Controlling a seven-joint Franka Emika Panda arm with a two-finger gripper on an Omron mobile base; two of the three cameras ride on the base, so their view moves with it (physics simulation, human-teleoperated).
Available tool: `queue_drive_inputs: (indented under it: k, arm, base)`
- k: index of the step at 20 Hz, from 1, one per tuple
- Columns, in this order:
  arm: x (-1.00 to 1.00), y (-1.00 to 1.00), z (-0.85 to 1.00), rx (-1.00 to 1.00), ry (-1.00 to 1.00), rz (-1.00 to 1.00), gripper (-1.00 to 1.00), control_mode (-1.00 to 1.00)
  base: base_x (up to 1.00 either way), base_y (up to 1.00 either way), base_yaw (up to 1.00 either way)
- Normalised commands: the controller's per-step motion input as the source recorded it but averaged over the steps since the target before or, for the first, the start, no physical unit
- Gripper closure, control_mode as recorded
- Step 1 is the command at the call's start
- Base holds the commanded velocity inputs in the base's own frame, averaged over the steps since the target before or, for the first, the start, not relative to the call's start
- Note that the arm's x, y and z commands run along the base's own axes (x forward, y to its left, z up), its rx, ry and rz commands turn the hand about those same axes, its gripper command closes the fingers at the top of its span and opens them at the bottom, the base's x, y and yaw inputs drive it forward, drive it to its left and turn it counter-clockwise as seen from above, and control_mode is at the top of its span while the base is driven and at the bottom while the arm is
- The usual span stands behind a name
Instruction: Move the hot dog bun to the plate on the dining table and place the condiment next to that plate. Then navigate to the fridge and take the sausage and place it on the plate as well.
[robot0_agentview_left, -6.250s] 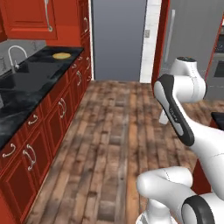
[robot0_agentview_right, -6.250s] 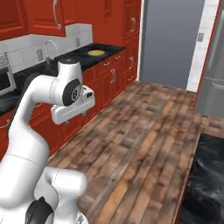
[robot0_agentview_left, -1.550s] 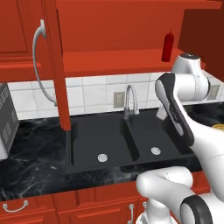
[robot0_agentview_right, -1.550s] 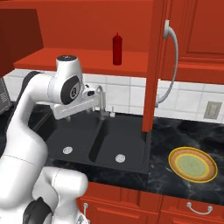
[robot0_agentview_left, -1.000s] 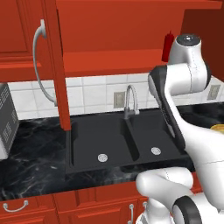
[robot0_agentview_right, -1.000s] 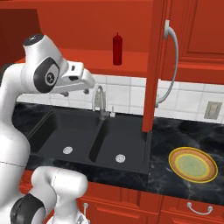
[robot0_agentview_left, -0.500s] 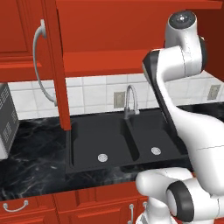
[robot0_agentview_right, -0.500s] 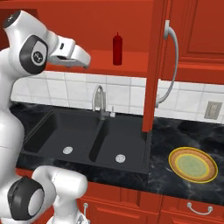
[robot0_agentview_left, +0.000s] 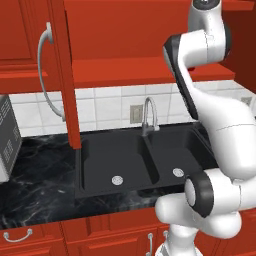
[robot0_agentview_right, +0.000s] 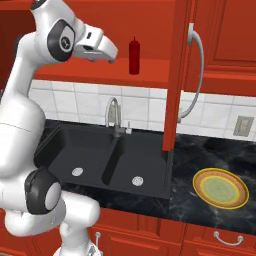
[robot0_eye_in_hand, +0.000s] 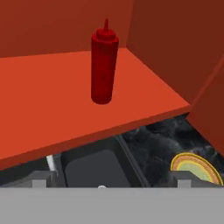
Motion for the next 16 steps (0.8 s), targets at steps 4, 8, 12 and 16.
queue_drive_inputs:
  k: [4, 8, 12, 16]
  arm:
    - [0.74, -0.38, -0.03, 0.00, -0.01, 0.20, -1.00, -1.00]
    - [0.54, -0.41, -0.25, 0.00, -0.07, 0.22, -1.00, -1.00]
    - [0.30, -0.13, -0.06, 0.00, -0.05, 0.04, -1.00, -1.00]
    - [0.26, 0.00, 0.00, 0.00, -0.04, 0.00, -1.00, -1.00]
  base:
    - [0.00, 0.00, 0.00]
    - [0.00, 0.00, 0.00]
    - [0.00, 0.00, 0.00]
    - [0.00, 0.00, 0.00]
